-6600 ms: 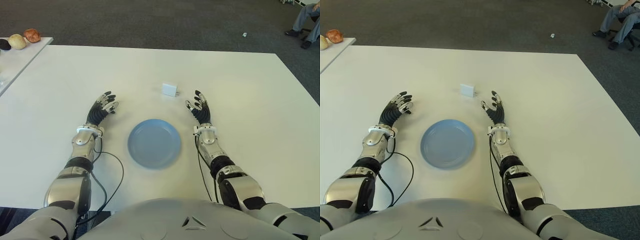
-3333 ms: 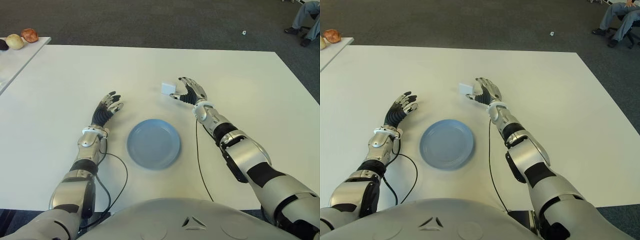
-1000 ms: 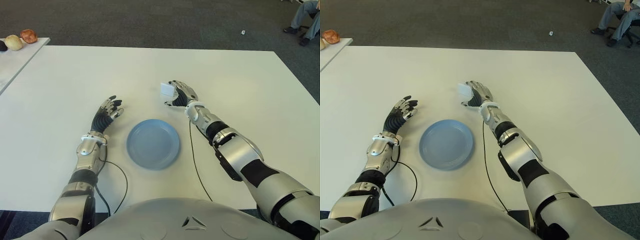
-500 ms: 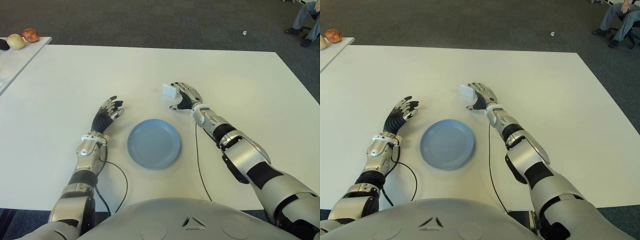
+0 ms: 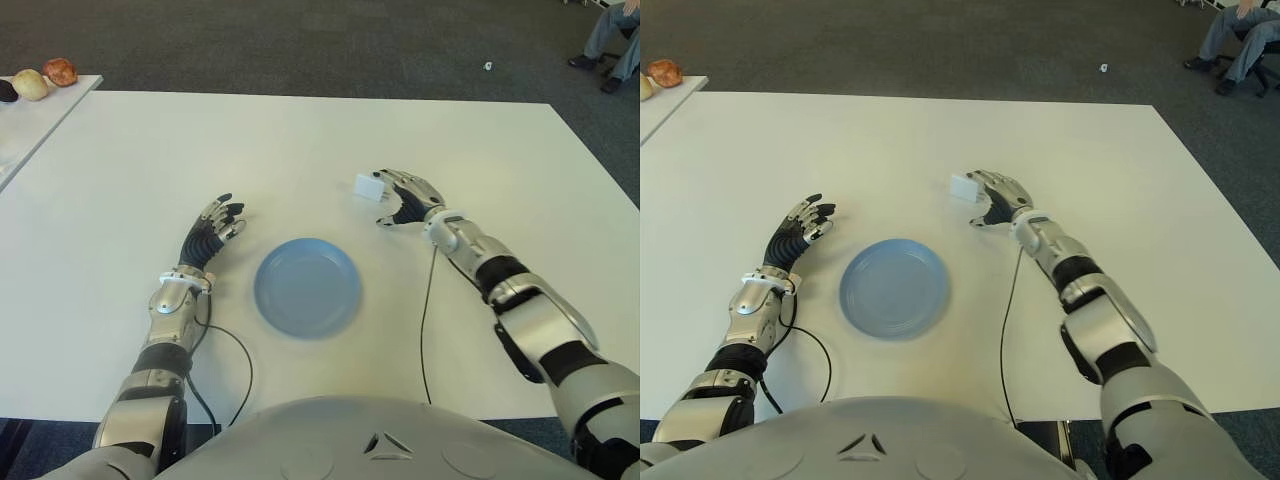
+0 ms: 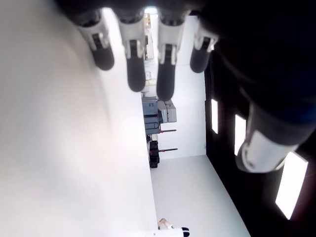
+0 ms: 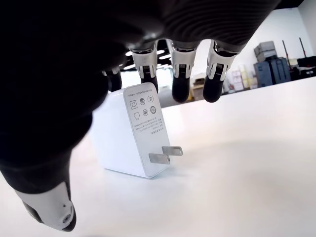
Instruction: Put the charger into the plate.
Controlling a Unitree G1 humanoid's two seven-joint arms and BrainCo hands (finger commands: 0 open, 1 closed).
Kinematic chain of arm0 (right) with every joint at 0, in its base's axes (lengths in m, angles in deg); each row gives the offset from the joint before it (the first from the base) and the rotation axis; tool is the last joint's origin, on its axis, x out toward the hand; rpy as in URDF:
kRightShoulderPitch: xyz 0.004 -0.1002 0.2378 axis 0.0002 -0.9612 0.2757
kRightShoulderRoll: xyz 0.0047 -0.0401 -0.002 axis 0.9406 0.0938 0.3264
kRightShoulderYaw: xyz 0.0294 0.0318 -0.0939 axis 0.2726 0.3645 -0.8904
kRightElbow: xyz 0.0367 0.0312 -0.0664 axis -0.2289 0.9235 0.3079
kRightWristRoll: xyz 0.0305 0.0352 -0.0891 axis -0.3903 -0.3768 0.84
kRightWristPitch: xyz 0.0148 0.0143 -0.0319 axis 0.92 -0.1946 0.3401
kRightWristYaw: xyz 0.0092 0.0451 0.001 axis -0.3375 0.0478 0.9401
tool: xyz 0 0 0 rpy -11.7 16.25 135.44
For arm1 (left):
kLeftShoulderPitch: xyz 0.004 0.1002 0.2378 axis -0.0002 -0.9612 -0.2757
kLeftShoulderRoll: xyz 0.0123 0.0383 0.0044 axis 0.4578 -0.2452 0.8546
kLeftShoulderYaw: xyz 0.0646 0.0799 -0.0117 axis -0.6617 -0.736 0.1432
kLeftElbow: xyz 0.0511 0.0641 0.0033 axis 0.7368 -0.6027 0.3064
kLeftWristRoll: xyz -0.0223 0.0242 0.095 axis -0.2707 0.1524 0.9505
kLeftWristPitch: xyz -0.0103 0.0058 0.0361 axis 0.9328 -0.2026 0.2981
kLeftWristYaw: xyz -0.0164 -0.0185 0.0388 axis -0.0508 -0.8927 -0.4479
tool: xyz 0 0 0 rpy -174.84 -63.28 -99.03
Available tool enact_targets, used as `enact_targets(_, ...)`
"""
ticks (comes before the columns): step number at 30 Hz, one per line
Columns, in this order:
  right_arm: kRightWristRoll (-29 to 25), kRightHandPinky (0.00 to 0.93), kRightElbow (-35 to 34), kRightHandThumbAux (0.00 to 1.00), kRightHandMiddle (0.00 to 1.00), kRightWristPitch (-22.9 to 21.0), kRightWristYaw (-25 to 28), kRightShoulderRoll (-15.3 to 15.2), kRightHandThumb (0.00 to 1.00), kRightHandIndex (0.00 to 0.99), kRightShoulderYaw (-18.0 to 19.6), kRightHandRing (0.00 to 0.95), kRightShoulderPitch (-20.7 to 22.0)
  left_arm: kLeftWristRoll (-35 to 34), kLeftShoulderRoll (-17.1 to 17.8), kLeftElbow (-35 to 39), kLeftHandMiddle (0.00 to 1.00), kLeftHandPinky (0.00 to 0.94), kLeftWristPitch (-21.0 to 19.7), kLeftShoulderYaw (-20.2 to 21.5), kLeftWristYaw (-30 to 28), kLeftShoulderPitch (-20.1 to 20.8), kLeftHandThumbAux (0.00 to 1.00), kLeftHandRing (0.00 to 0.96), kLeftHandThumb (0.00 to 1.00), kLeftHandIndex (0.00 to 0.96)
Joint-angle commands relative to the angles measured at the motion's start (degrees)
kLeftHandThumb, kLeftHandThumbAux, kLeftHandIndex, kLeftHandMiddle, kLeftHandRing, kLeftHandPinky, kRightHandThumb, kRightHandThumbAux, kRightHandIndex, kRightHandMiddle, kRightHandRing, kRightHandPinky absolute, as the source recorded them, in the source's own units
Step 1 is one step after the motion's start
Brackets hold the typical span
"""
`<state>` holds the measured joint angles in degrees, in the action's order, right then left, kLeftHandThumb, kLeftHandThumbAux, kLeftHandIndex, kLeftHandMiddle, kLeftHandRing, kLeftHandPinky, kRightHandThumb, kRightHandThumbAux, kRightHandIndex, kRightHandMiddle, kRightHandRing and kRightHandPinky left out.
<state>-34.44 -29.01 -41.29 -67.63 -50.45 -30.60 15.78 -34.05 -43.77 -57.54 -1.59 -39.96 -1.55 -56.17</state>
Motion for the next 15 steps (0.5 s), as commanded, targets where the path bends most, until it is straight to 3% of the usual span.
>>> enact_targets(1,-0.95,0.172,-15.81,0.715,0.131,-2.94,13.53,-9.26,0.000,0.055,1.17,0.131,-10.88,0.72,0.53,-2.23,0.224,0.088,-4.50,-0.25,-0.70,-2.44,0.605,0.175,0.000,0.119)
enact_targets(8,-2.68,0.158,-40.93,0.710,0.140,-9.73,24.80,-20.85,0.000,0.083,8.21,0.135,-23.71,0.41,0.96,-1.96,0.225,0.093,-5.14,-0.05,-0.62,-2.01,0.612,0.180,0.000,0.123)
enact_targets(15,-1.03,0.157,-53.20,0.746,0.160,-14.26,29.33,-26.06,0.000,0.113,13.03,0.141,-32.25,0.65,1.25,-1.69,0.200,0.089,-5.88,-0.10,-0.18,-1.79,0.609,0.158,0.000,0.120)
